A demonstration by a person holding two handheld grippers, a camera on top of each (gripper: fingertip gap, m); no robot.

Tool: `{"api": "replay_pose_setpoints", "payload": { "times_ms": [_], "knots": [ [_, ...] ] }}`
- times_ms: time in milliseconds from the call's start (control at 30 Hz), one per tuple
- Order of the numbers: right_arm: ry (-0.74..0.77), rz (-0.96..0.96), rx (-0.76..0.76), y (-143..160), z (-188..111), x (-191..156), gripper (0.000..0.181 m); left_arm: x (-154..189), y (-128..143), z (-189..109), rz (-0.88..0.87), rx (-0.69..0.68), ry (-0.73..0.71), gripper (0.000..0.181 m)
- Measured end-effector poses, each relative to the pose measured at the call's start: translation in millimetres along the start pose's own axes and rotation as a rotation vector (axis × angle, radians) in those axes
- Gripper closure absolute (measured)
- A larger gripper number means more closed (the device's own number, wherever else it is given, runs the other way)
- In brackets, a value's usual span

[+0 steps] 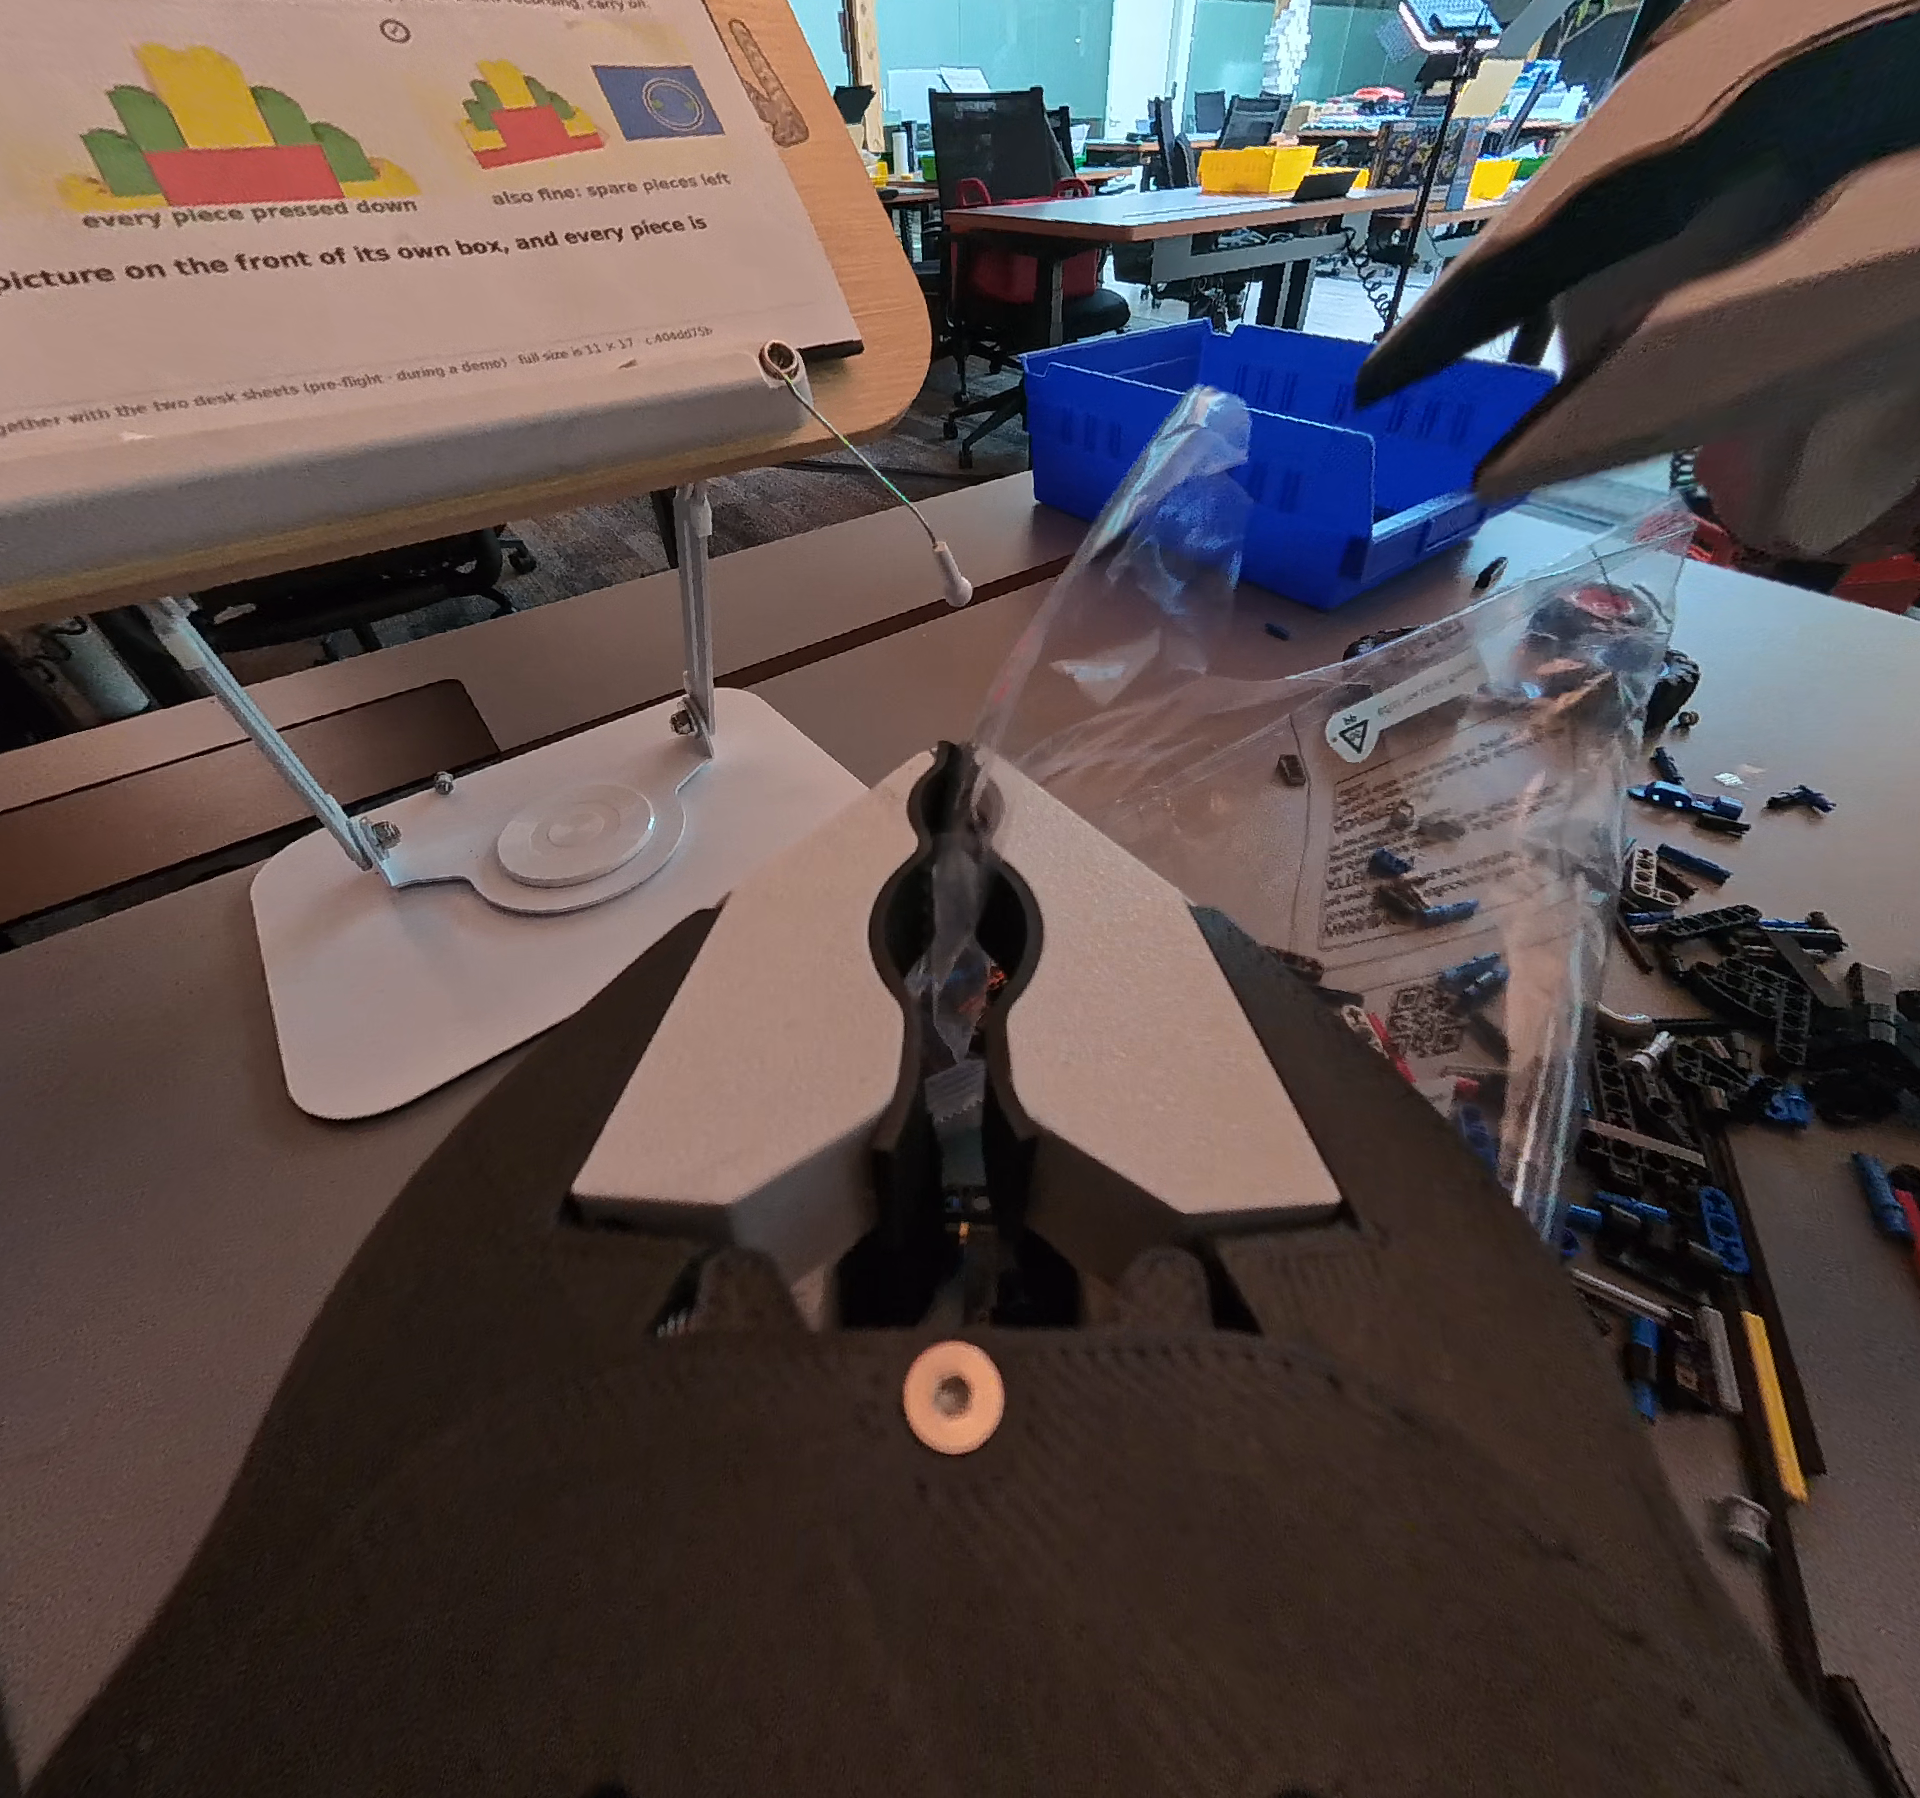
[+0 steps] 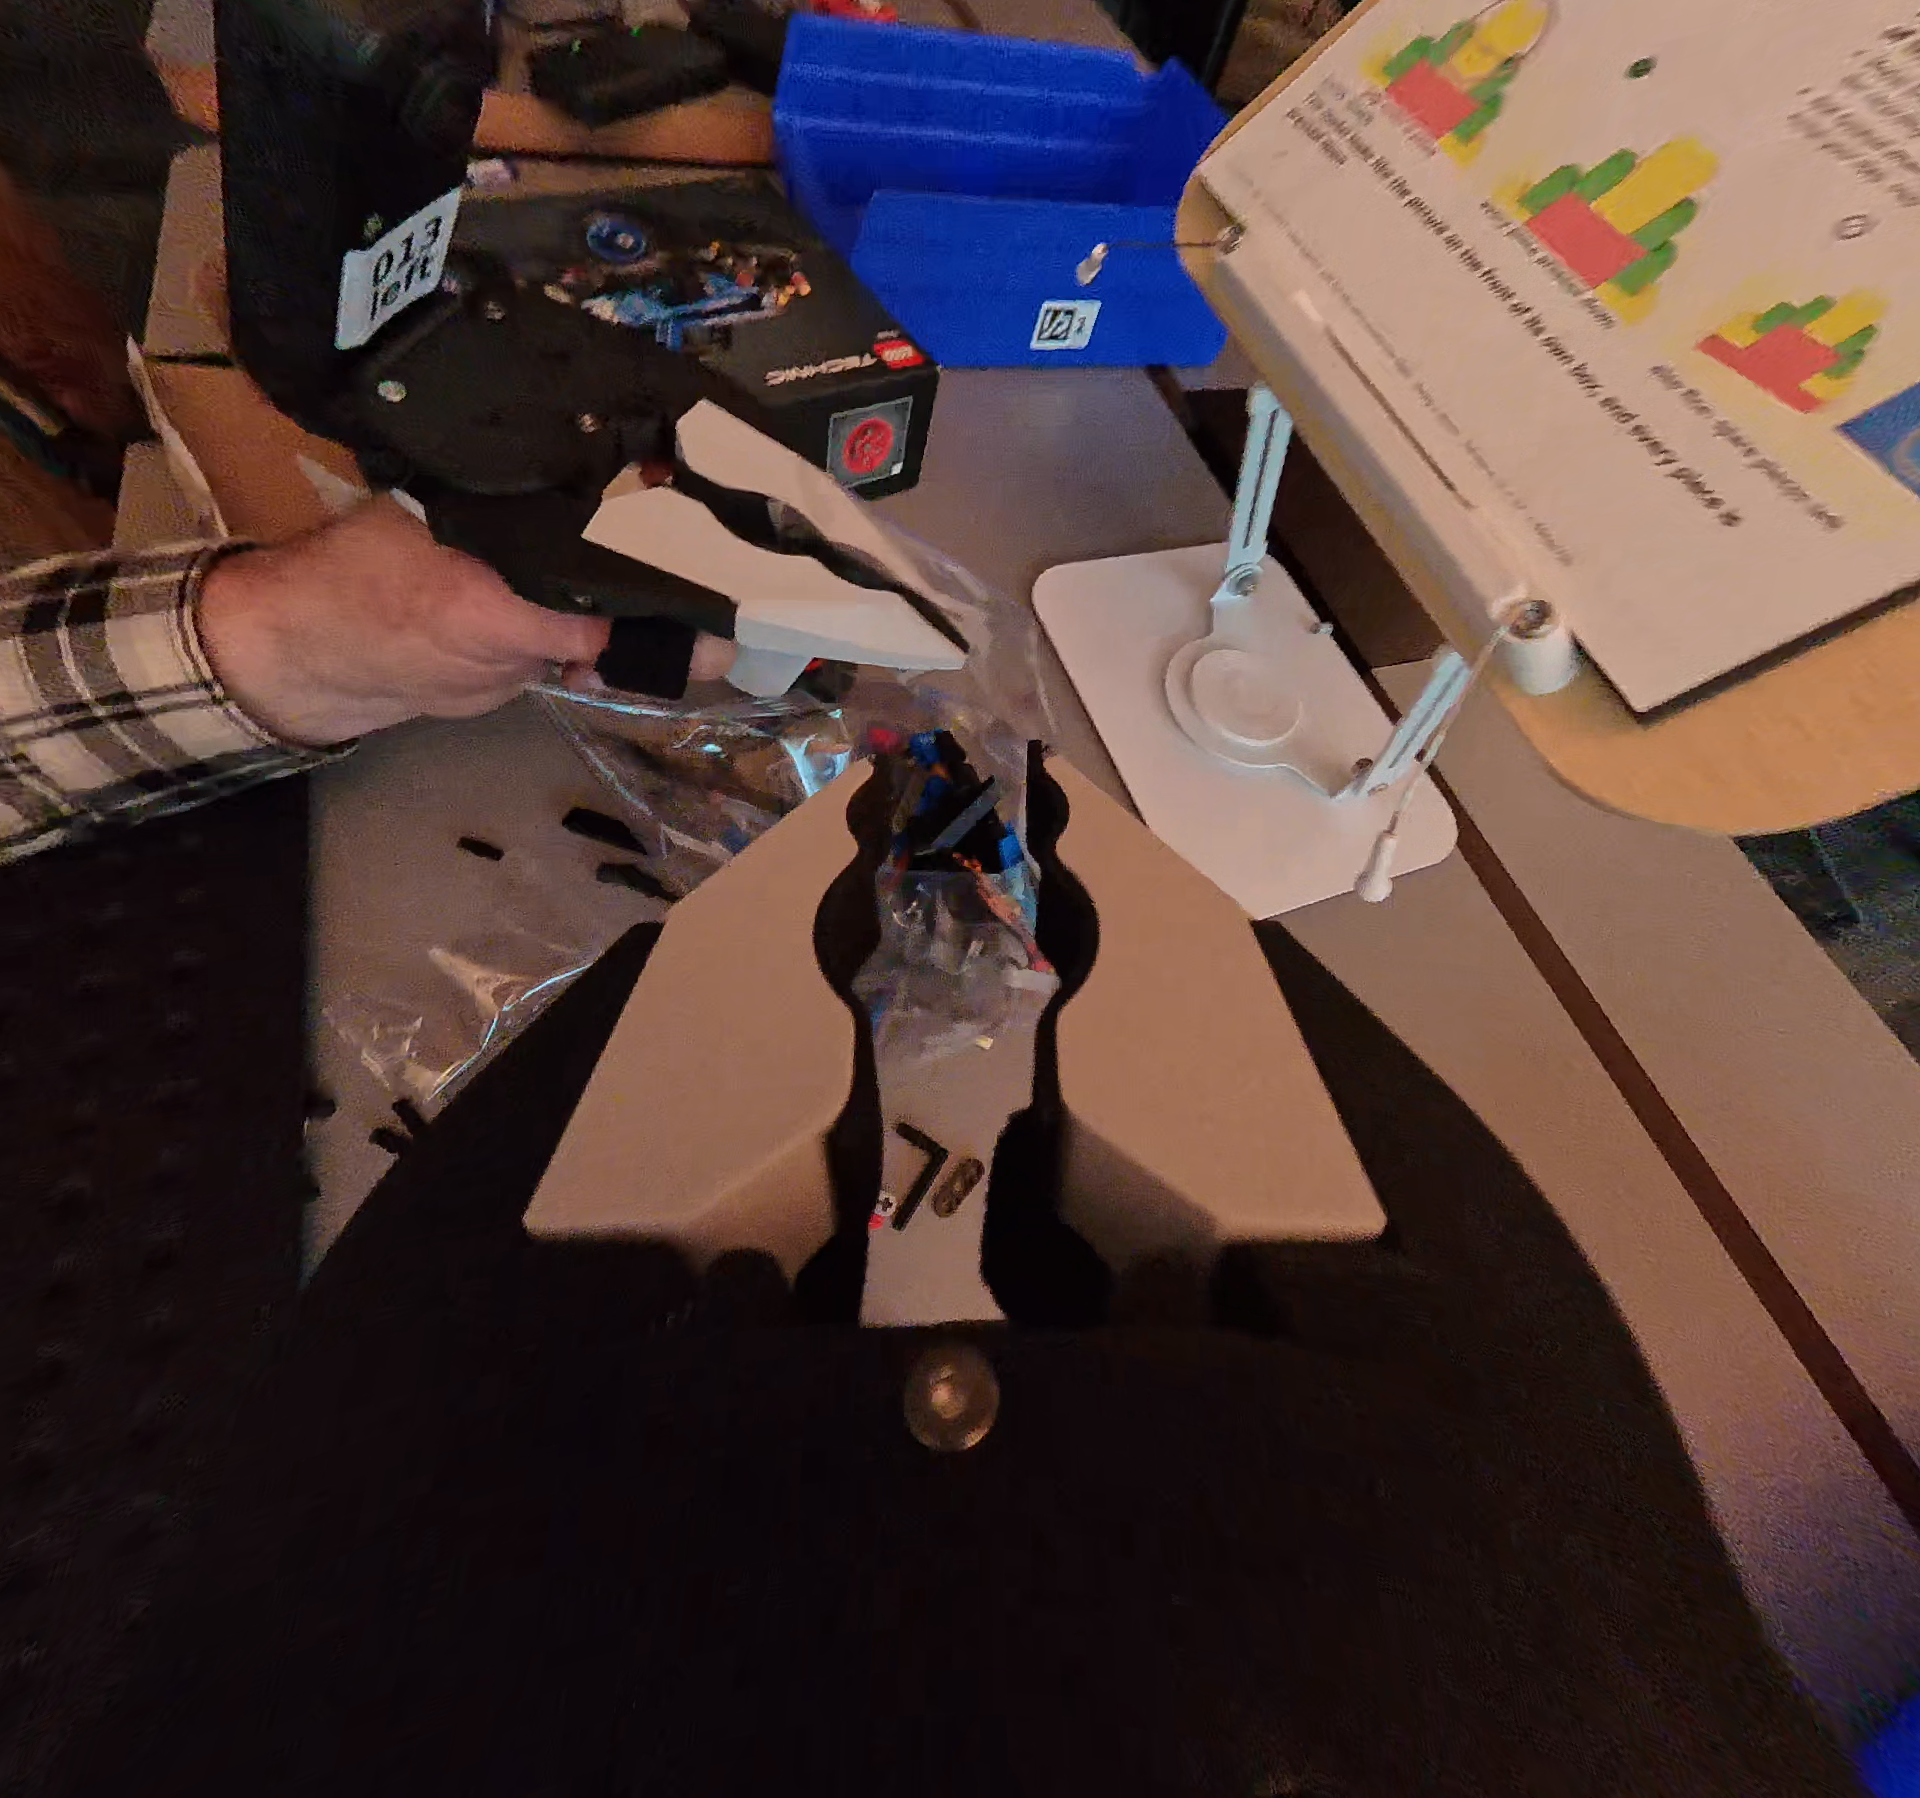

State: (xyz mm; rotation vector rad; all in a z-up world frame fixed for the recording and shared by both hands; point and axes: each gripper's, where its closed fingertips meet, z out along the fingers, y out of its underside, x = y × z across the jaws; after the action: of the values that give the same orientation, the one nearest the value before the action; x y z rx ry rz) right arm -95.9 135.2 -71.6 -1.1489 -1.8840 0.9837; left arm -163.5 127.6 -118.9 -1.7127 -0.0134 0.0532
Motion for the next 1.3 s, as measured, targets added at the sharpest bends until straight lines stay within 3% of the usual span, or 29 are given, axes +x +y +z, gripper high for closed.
{"api": "replay_pose_setpoints", "payload": {
  "times_ms": [67, 133, 300, 400, 500, 633, 800, 900, 1033, 1133, 1200, 1300],
  "knots": [
    [0.076, 0.037, 0.076, 1, -21, 15, 0.163, 1, 0, 1, -0.001, 0.000, 0.005, 0.181],
    [0.116, 0.078, 0.083, 21, -44, 29, 0.173, 2, -1, 2, 0.002, 0.000, 0.010, 0.181],
    [0.060, 0.208, -0.246, 145, -56, 33, 0.169, 3, -1, 2, 0.002, -0.001, 0.011, 0.181],
    [0.026, 0.232, -0.386, 197, -49, 23, 0.167, 1, 0, 2, 0.000, -0.003, 0.003, 0.181],
    [-0.005, 0.200, -0.504, 222, -40, 13, 0.169, -2, 1, 2, -0.005, -0.004, -0.006, 0.181],
    [-0.050, 0.179, -0.562, 230, -26, 3, 0.175, -2, 2, 2, -0.006, -0.004, -0.009, 0.181],
    [-0.032, 0.162, -0.516, 213, -28, 5, 0.179, -2, 1, 2, -0.007, -0.002, -0.005, 0.181],
    [-0.011, 0.135, -0.352, 156, -39, 8, 0.179, 0, 1, 3, -0.005, -0.002, 0.000, 0.181],
    [0.001, 0.014, -0.067, 49, -45, 1, 0.180, 1, 1, 4, -0.001, -0.005, 0.003, 0.181],
    [-0.026, -0.060, -0.014, 3, -30, -8, 0.179, 1, 2, 3, -0.002, -0.005, 0.004, 0.181],
    [-0.072, -0.074, -0.048, -4, -9, -16, 0.179, 1, 2, 3, 0.000, -0.003, 0.004, 0.181],
    [-0.044, -0.082, -0.135, 9, 12, -8, 0.161, 1, 2, 3, 0.001, -0.003, 0.005, 0.181]
  ]
}}
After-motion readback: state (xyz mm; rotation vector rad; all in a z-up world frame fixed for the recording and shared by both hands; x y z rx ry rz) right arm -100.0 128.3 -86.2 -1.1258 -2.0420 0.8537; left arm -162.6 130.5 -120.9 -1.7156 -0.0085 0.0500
